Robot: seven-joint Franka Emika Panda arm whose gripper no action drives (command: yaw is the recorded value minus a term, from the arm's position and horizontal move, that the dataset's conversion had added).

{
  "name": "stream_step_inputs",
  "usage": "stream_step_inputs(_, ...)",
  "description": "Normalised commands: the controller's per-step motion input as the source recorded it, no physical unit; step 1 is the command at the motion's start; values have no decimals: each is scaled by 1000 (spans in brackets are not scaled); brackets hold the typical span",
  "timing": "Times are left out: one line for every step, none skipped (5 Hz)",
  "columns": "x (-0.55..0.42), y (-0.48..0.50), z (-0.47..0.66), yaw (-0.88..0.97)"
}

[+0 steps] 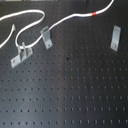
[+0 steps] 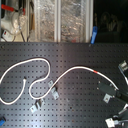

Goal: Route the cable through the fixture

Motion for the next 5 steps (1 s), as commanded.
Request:
stream_step_inputs(-18, 5, 0, 0)
stream_step_inputs(-227, -67, 171, -100)
stream_step_inputs(-250, -109, 271, -71)
stream_step_inputs(-236, -116, 275, -54)
stream_step_inputs(-257, -104, 243, 0)
